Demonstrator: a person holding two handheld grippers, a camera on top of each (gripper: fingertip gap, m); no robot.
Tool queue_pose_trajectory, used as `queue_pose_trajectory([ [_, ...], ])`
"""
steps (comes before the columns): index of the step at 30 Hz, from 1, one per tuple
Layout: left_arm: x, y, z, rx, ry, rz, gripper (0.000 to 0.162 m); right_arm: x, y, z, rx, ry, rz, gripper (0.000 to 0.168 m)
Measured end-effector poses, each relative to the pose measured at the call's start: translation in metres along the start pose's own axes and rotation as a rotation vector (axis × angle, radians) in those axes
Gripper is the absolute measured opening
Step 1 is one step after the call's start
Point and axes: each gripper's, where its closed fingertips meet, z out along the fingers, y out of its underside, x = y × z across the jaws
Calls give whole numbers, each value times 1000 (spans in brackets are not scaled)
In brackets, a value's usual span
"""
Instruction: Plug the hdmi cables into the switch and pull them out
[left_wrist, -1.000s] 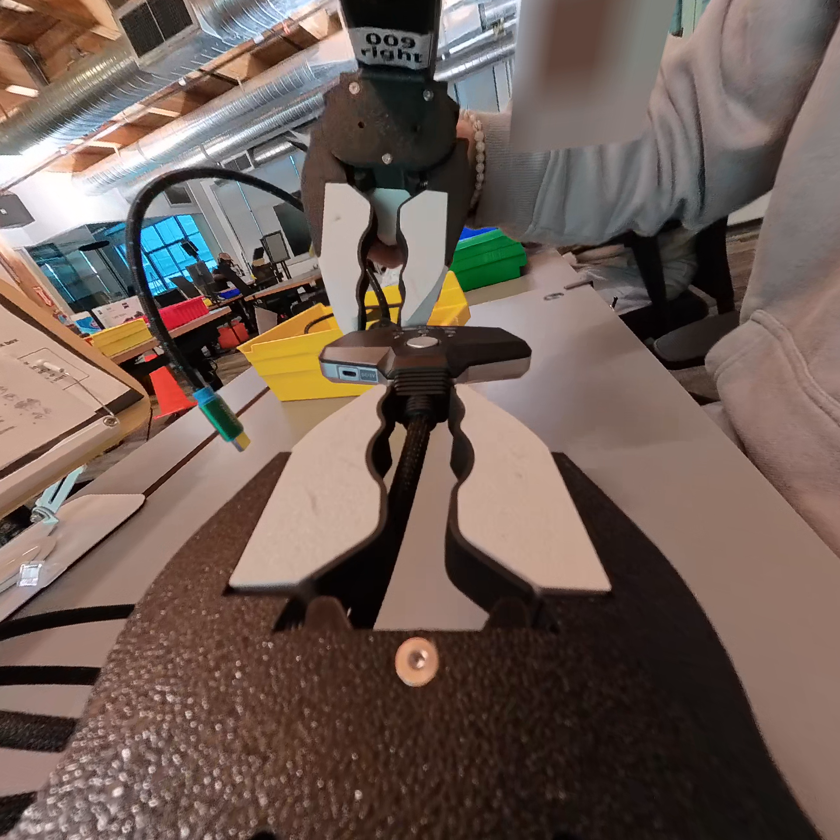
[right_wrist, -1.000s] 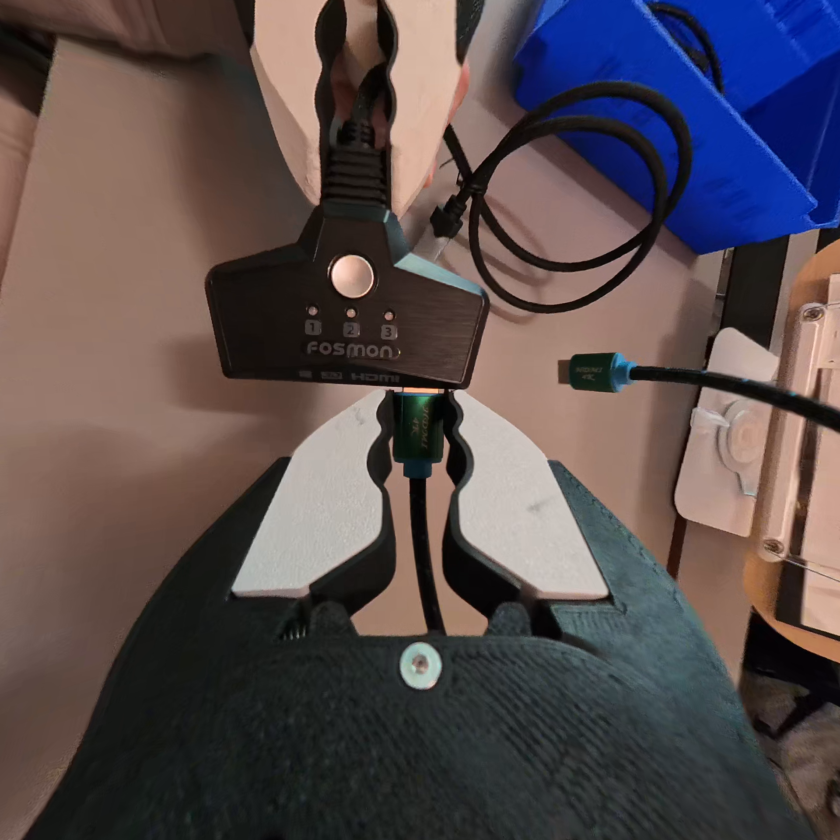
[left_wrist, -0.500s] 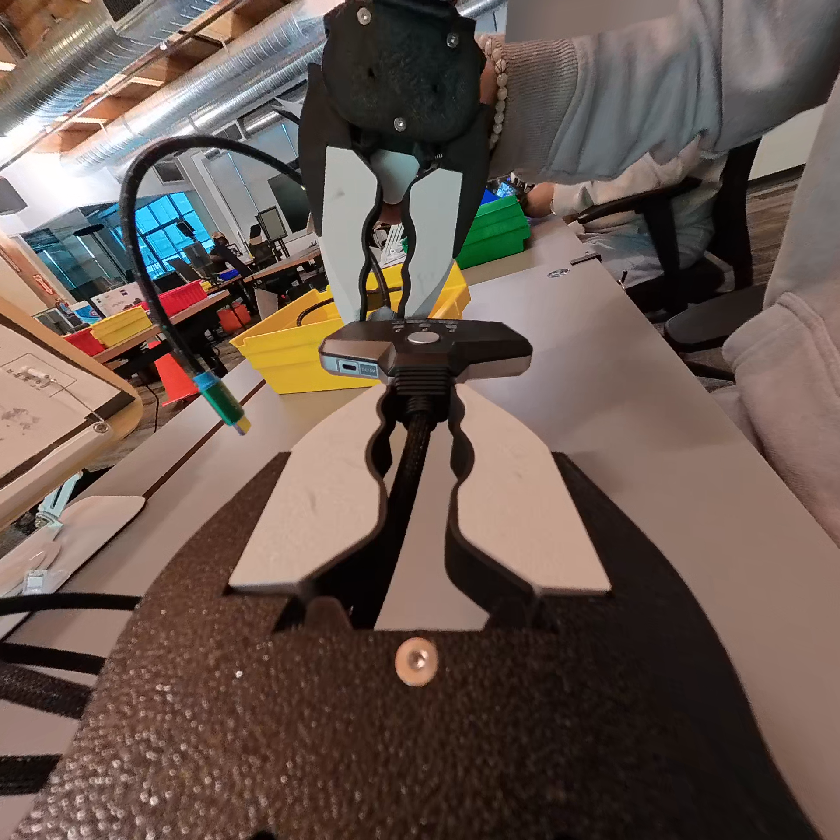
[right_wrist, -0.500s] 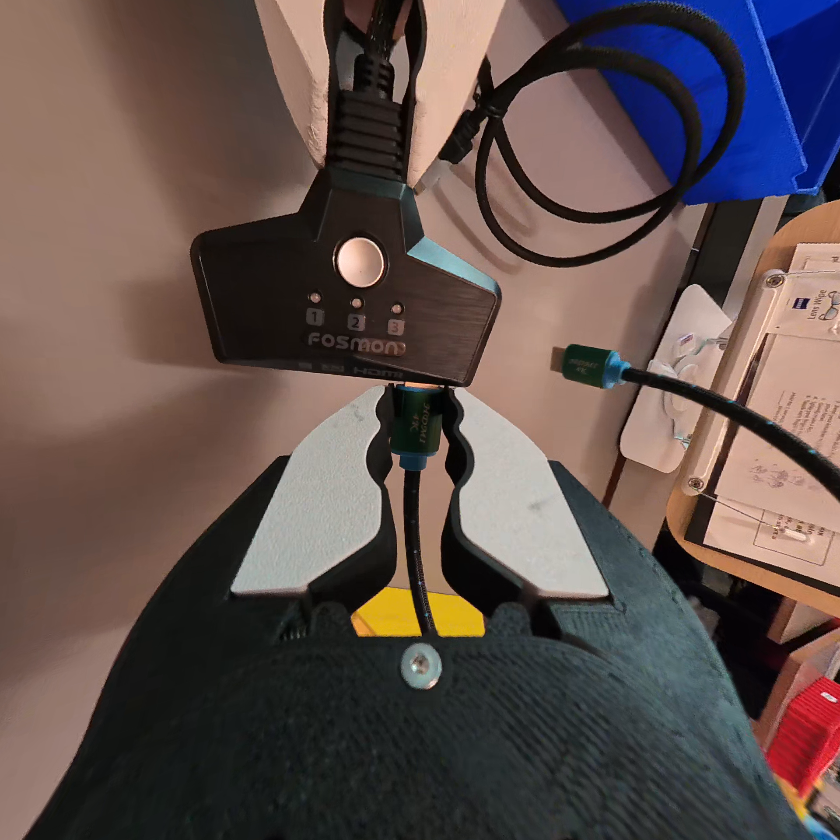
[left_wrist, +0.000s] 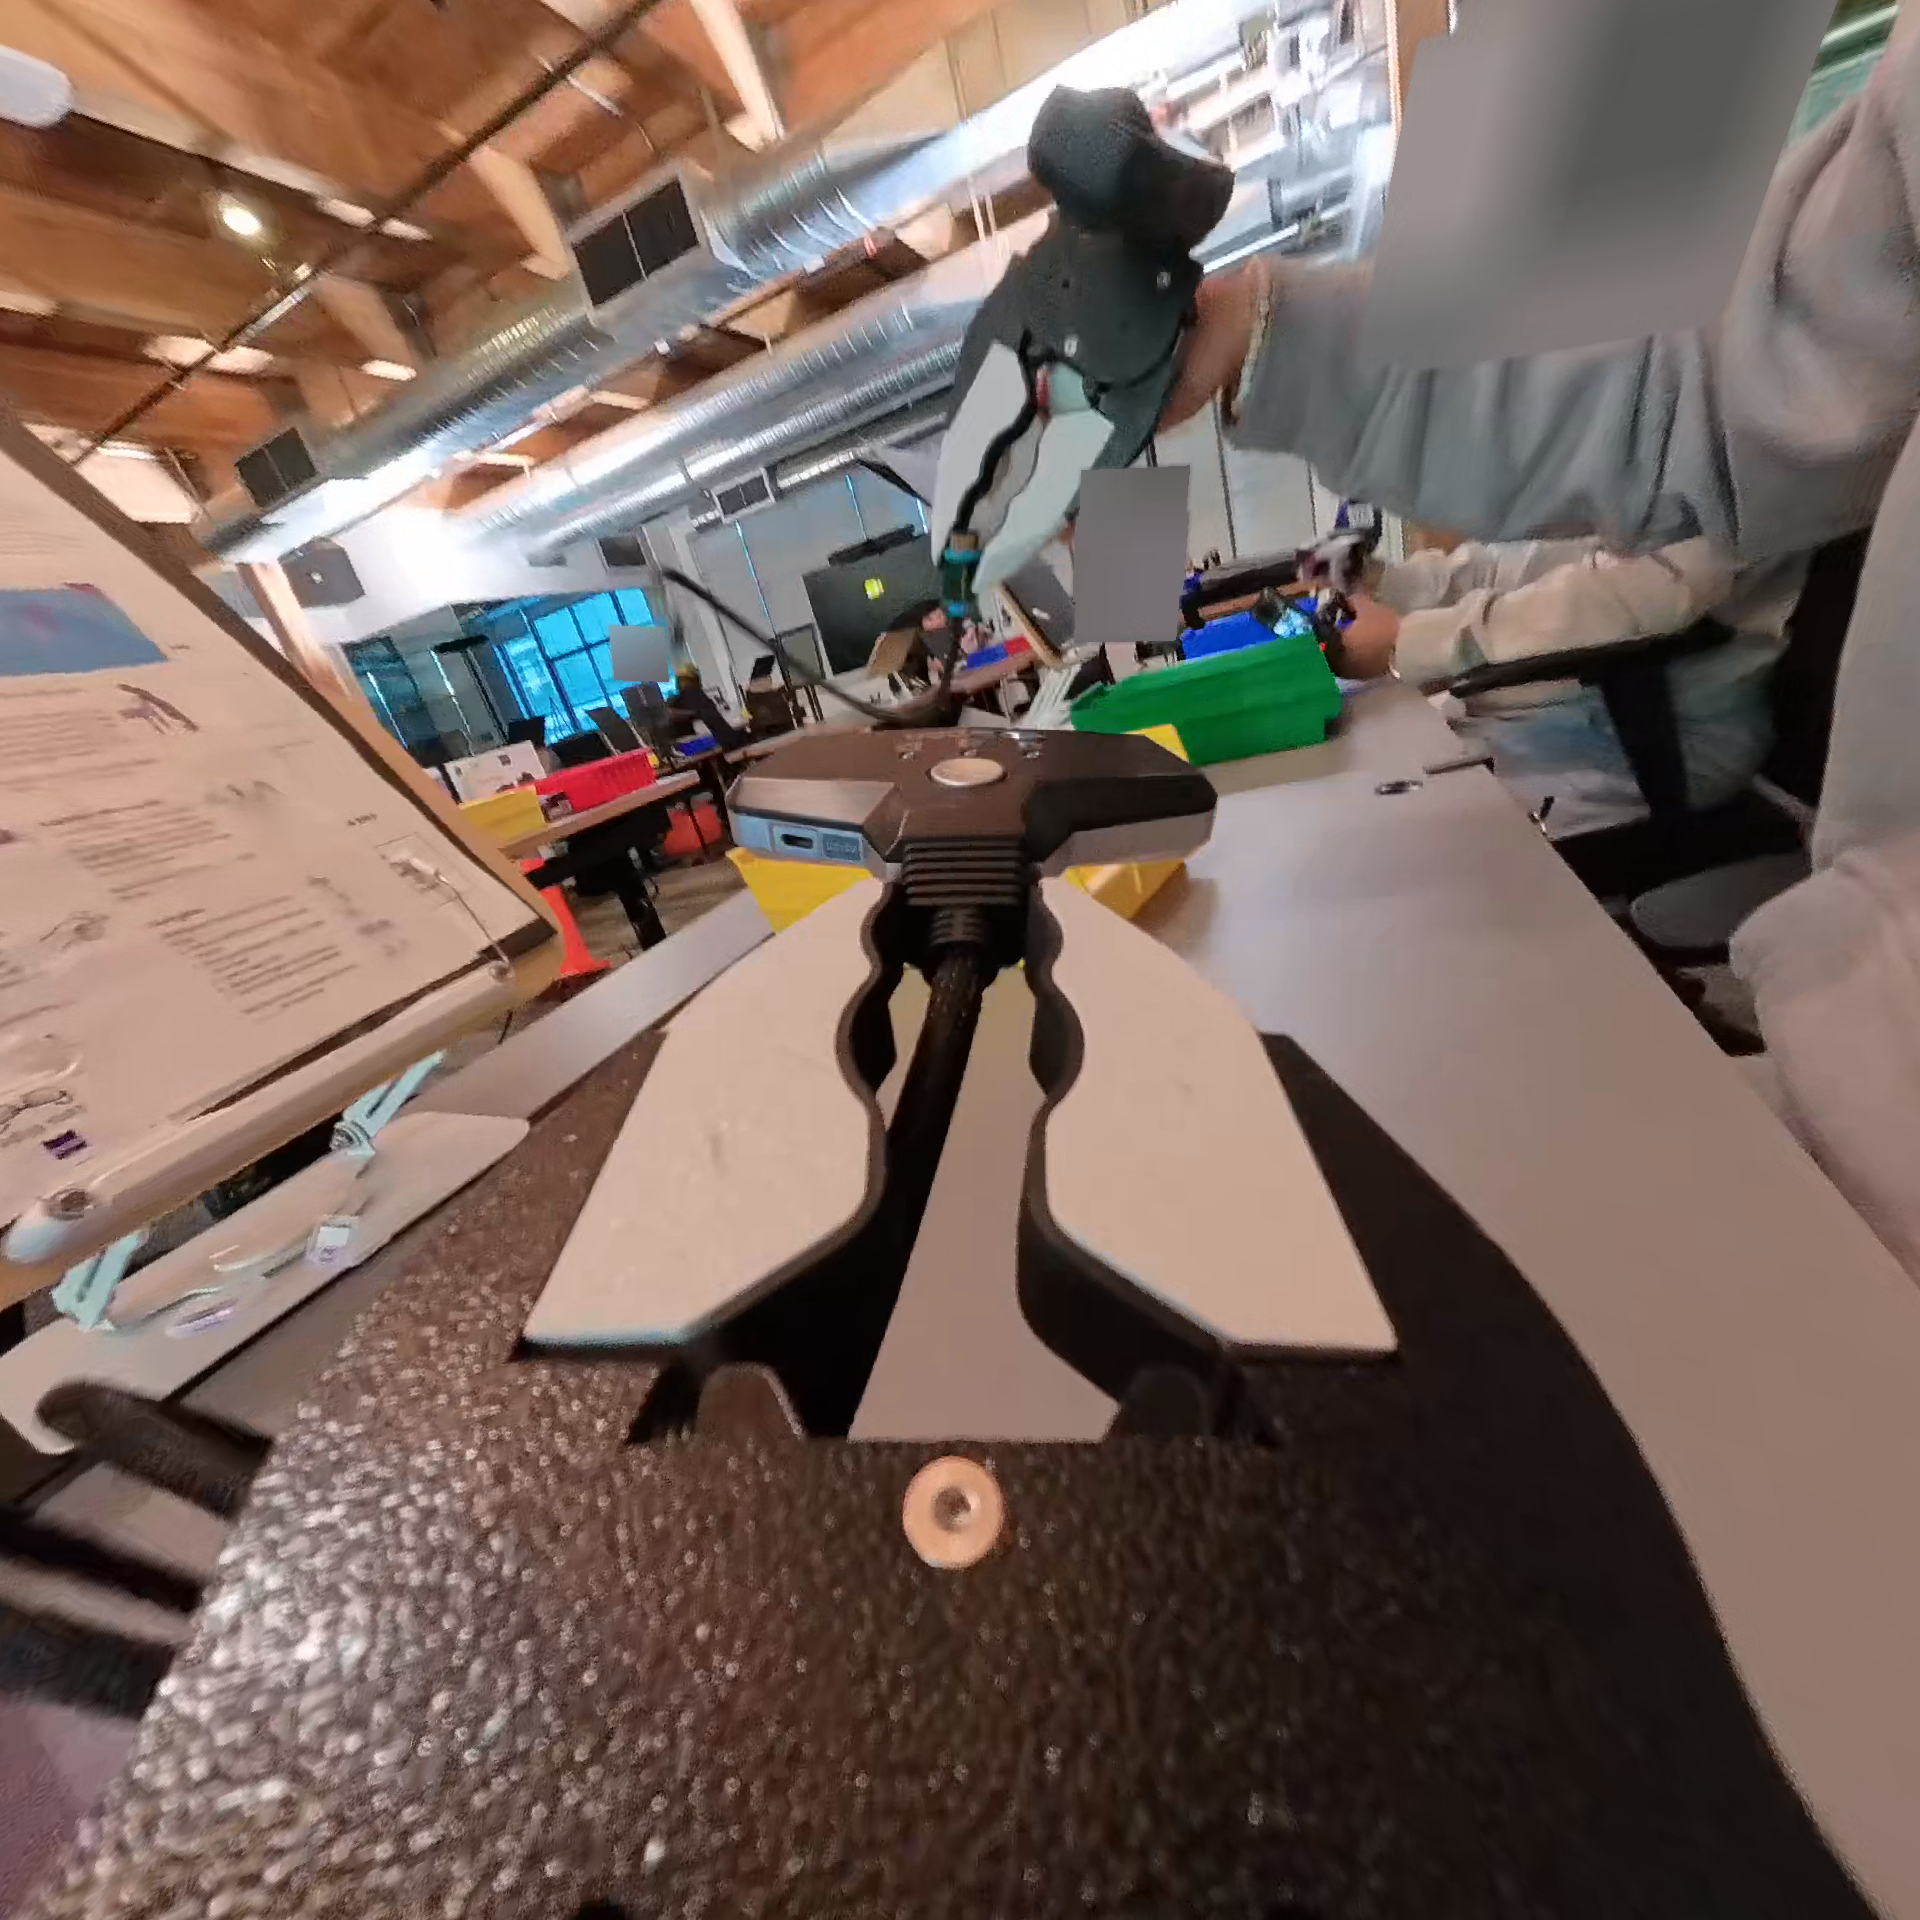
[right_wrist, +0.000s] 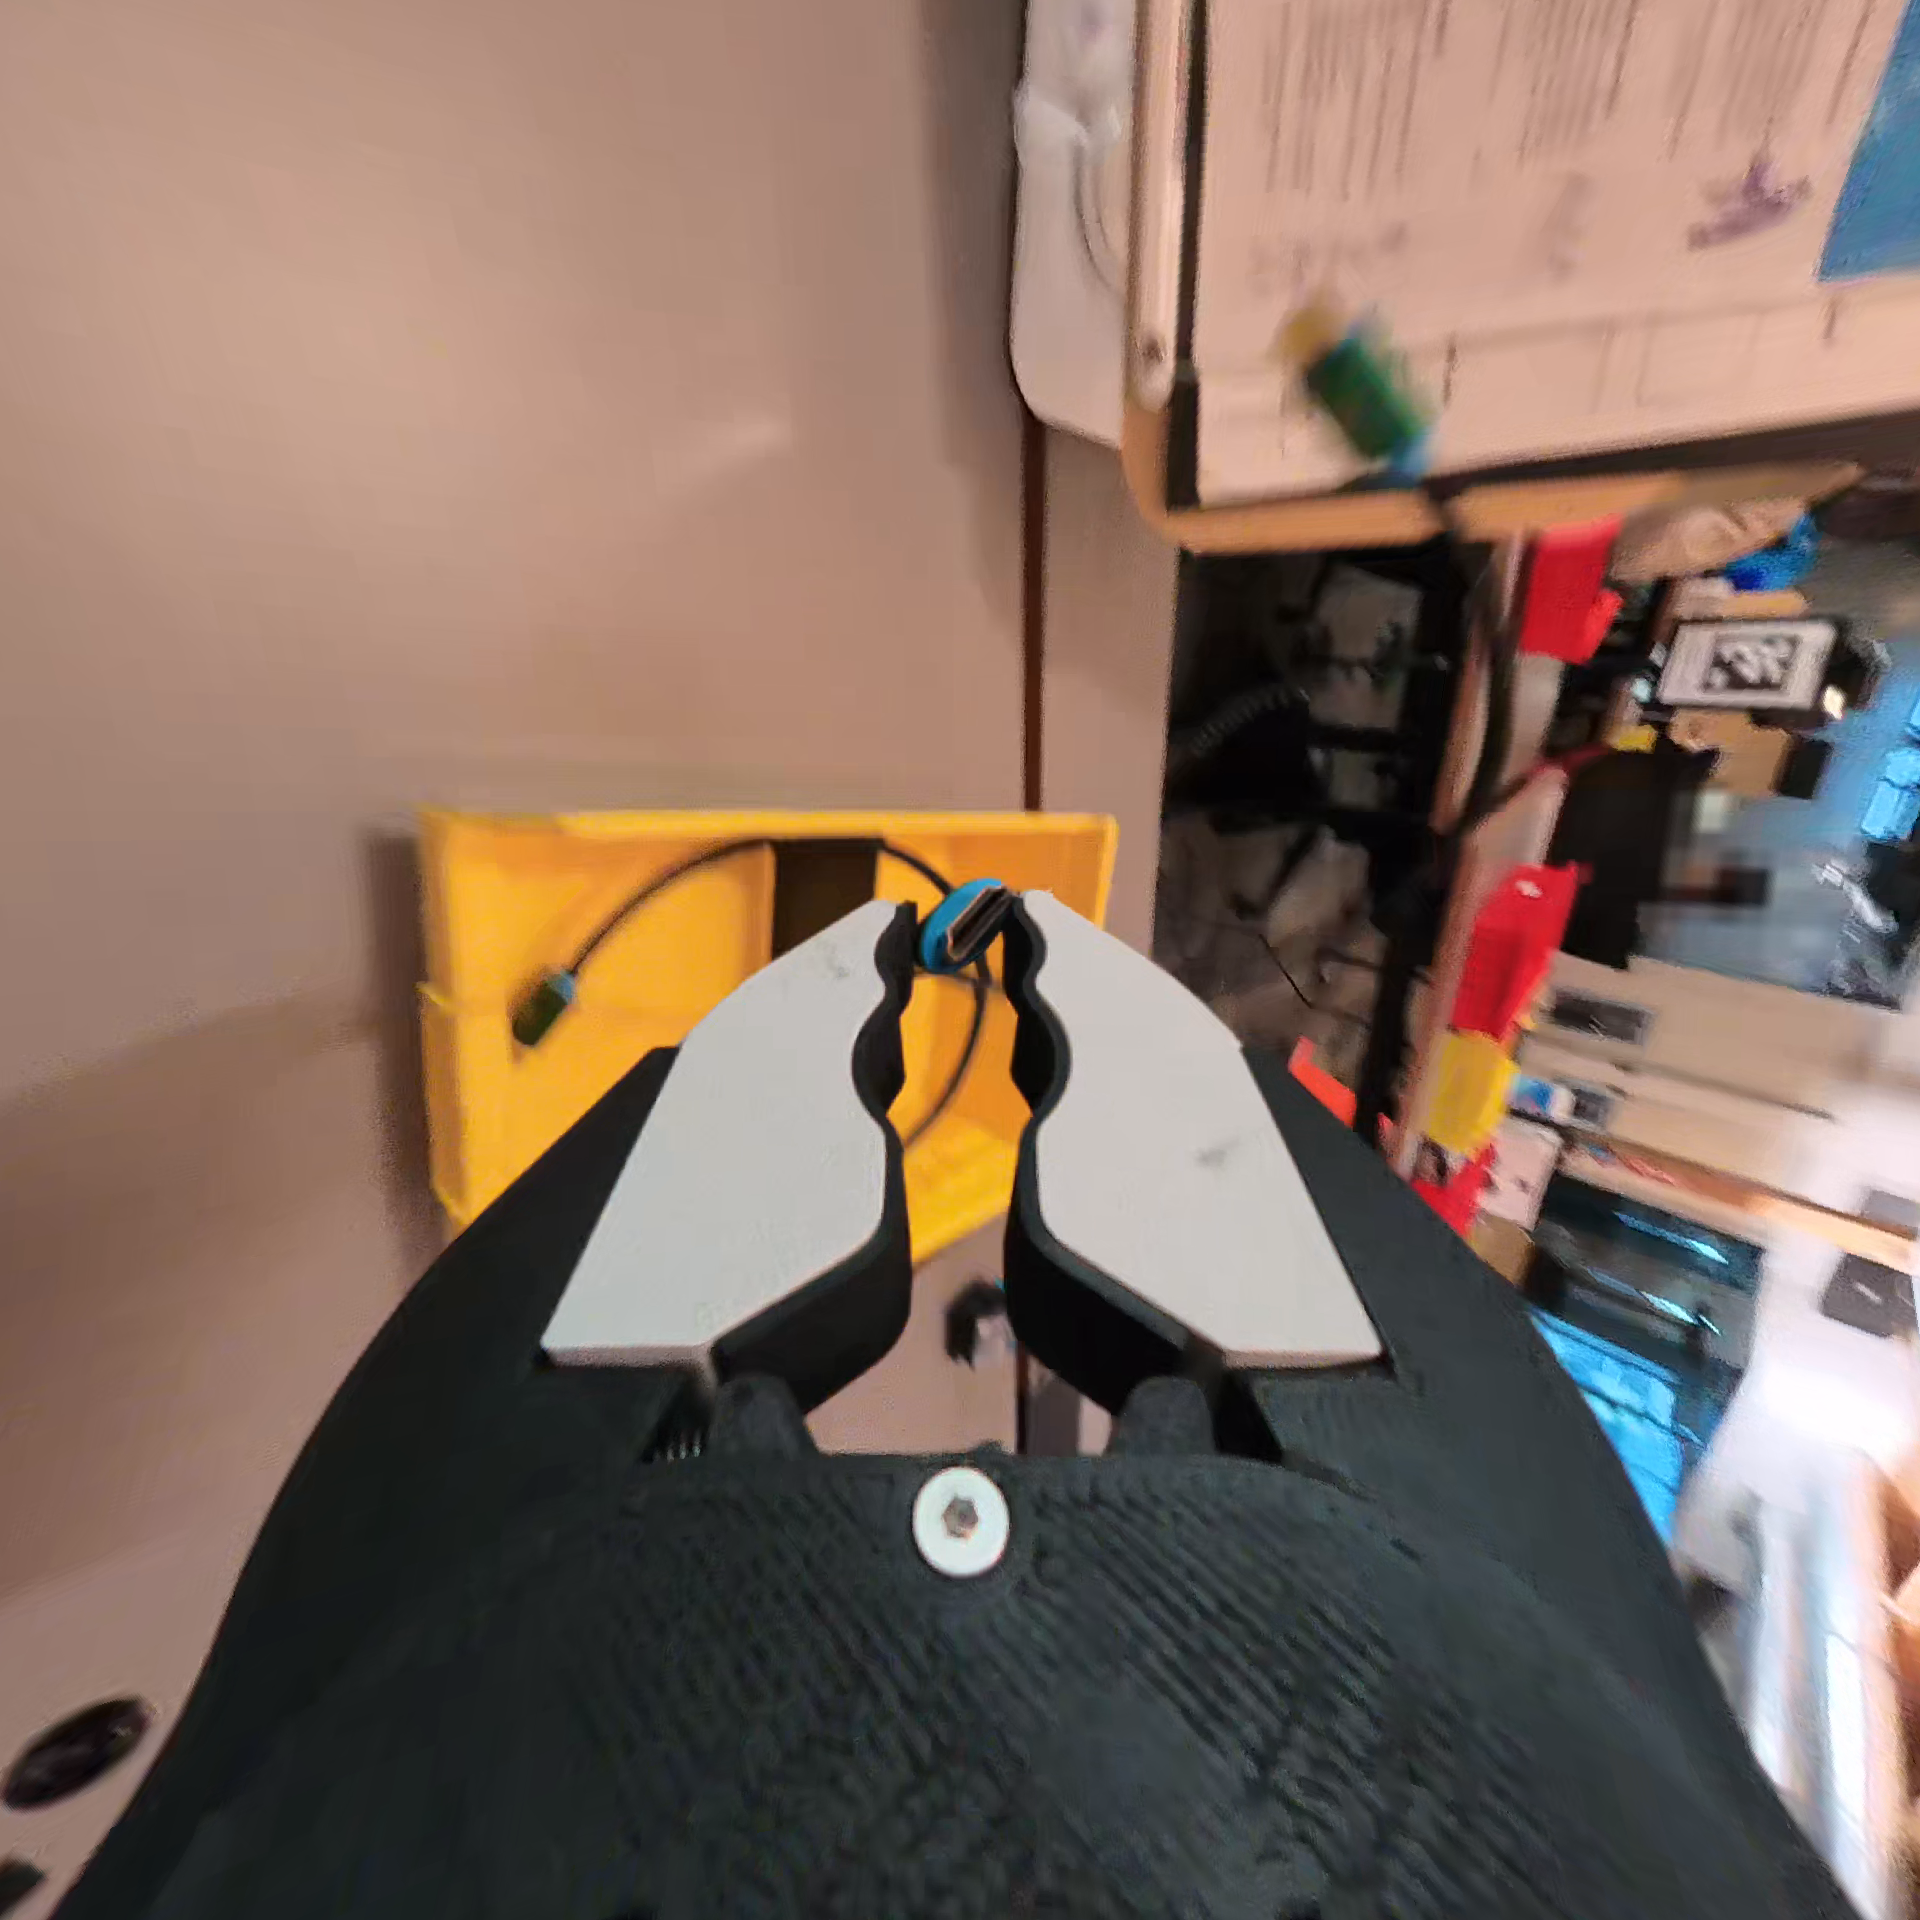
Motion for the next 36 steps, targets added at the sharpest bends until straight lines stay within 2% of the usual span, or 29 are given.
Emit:
queue_pose_trajectory([
  [1, 2, 3, 3, -9, 8, -4, 22, 6, 18, -1, -43, 50, -7, 15],
  [4, 7, 4, 7, 13, 39, -26, 21, -2, 73, 4, -186, 109, 0, 12],
  [8, 8, 6, 7, 7, 44, -34, 21, -32, 117, 4, -266, 179, 34, 12],
  [11, 8, 4, 6, 23, 51, -48, 21, -36, 149, -7, -340, 266, 110, 12],
  [14, 8, 4, 7, 39, 55, -65, 21, -32, 169, -18, -338, 359, 182, 11],
  [17, 10, 4, 8, 38, 63, -70, 21, -34, 186, -19, -432, 412, 130, 11],
  [21, 12, 5, 10, 31, 73, -68, 21, -47, 199, -2, -527, 414, 83, 11],
  [27, 13, 5, 11, 37, 76, -78, 21, -68, 196, 37, -558, 403, 36, 11],
  [31, 12, 5, 9, 42, 74, -85, 21, -80, 193, 56, -539, 383, 59, 11],
  [34, 12, 4, 9, 47, 76, -88, 21, -85, 183, 68, -449, 361, 114, 12],
  [36, 13, 5, 9, 46, 79, -88, 21, -95, 181, 78, -429, 270, 133, 16],
])
